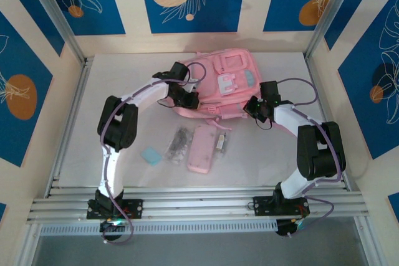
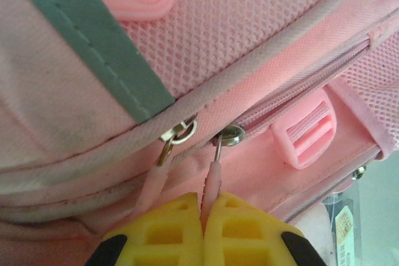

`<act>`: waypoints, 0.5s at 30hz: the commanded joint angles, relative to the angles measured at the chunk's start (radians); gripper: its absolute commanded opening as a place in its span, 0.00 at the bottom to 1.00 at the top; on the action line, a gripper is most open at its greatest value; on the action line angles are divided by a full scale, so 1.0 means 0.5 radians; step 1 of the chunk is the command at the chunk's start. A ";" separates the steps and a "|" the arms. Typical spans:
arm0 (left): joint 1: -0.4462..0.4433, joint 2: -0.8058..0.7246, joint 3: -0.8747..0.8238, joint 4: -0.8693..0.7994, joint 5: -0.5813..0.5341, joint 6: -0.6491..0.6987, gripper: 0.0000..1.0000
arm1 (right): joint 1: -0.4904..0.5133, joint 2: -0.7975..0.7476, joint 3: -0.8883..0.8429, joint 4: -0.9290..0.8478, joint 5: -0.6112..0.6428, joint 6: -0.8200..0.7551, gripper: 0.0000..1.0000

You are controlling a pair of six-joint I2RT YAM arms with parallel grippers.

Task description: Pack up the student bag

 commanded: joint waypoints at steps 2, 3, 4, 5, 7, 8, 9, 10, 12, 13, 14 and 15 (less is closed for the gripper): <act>0.222 -0.197 -0.032 -0.226 -0.570 0.099 0.00 | -0.188 0.029 0.108 -0.057 0.298 -0.074 0.00; 0.225 -0.225 -0.033 -0.248 -0.614 0.114 0.00 | -0.209 0.049 0.134 -0.055 0.292 -0.084 0.00; 0.223 -0.256 -0.031 -0.276 -0.645 0.127 0.00 | -0.228 0.074 0.170 -0.057 0.283 -0.091 0.00; 0.223 -0.288 -0.033 -0.295 -0.631 0.132 0.00 | -0.244 0.099 0.209 -0.056 0.269 -0.099 0.00; 0.220 -0.342 -0.056 -0.293 -0.508 0.105 0.00 | -0.264 0.145 0.286 -0.052 0.224 -0.104 0.00; 0.212 -0.367 -0.069 -0.276 -0.400 0.081 0.00 | -0.264 0.161 0.326 -0.052 0.193 -0.103 0.00; 0.201 -0.381 -0.075 -0.263 -0.303 0.058 0.00 | -0.262 0.176 0.357 -0.052 0.159 -0.104 0.00; 0.176 -0.389 -0.072 -0.247 -0.216 0.031 0.00 | -0.257 0.191 0.388 -0.050 0.109 -0.105 0.00; 0.117 -0.398 -0.048 -0.220 -0.112 -0.007 0.00 | -0.241 0.208 0.429 -0.045 0.017 -0.103 0.00; 0.082 -0.401 -0.029 -0.194 -0.069 -0.026 0.00 | -0.238 0.202 0.439 -0.044 -0.040 -0.100 0.05; 0.047 -0.398 0.005 -0.182 -0.042 -0.047 0.00 | -0.234 0.187 0.434 -0.045 -0.095 -0.087 0.16; 0.019 -0.393 0.034 -0.163 -0.025 -0.065 0.00 | -0.228 0.162 0.421 -0.044 -0.131 -0.068 0.27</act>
